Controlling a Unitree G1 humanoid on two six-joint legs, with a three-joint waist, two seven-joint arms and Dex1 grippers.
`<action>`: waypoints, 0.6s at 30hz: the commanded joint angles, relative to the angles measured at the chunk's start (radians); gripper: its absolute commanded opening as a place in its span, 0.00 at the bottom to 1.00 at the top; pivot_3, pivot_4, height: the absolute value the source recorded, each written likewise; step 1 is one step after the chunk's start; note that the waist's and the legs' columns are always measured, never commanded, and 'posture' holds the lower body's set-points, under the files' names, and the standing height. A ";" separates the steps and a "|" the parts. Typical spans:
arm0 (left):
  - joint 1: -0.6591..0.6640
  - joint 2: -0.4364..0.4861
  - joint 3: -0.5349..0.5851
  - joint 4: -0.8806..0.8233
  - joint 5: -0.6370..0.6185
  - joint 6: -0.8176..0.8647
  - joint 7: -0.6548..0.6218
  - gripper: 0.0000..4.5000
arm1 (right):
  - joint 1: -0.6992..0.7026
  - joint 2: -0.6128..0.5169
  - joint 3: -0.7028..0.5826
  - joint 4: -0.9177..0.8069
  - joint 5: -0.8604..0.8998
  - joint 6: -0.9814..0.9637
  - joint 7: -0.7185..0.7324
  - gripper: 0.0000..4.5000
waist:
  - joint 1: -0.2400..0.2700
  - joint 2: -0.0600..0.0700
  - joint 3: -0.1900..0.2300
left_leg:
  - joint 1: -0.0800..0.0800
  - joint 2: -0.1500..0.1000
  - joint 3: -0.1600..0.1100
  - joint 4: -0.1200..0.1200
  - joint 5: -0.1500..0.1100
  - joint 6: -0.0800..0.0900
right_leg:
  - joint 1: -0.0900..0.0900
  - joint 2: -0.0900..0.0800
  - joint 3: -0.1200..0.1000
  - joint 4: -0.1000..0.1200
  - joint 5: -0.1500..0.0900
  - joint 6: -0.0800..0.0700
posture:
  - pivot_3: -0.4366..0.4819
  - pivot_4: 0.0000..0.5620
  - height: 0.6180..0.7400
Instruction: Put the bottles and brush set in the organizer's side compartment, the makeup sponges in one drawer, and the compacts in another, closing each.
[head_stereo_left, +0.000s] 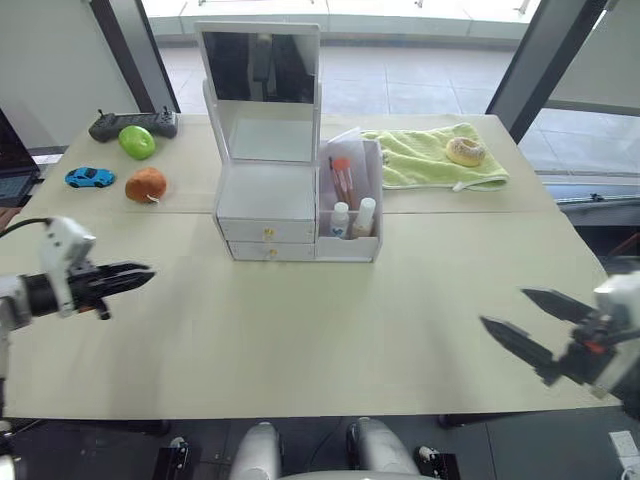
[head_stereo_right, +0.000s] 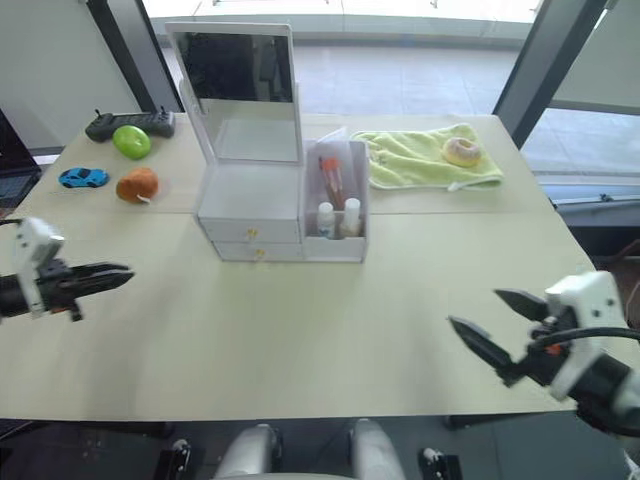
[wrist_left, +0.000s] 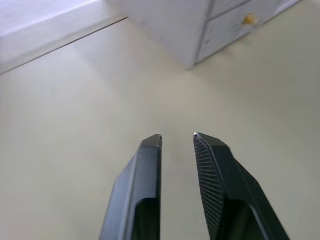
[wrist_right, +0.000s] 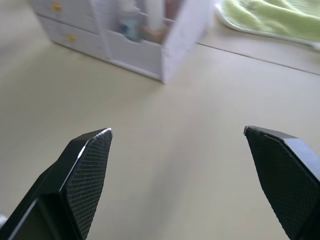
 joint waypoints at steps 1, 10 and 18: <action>0.024 0.040 0.062 0.076 0.006 -0.095 -0.034 0.50 | 0.010 -0.001 -0.067 0.065 -0.085 -0.069 0.084 1.00 | 0.001 0.001 0.000 | 0.001 0.000 0.000 0.000 0.000 0.000 | 0.000 -0.001 0.000 0.000 0.000 -0.001 | 0.48 0.27 1.00; 0.118 0.023 0.119 0.074 -0.017 -0.143 -0.036 1.00 | -0.081 -0.039 -0.036 0.216 -0.186 -0.104 0.174 1.00 | 0.004 0.000 0.000 | 0.002 0.000 0.003 -0.002 0.000 0.000 | 0.001 -0.002 0.001 0.000 -0.002 -0.003 | 0.48 0.27 1.00; 0.127 -0.012 0.125 -0.054 -0.040 -0.095 0.033 1.00 | -0.158 -0.043 0.011 0.296 -0.239 -0.090 0.189 1.00 | 0.005 0.000 0.000 | 0.002 0.000 0.003 -0.002 0.000 0.000 | 0.001 -0.001 0.001 0.001 -0.001 0.000 | 0.48 0.27 1.00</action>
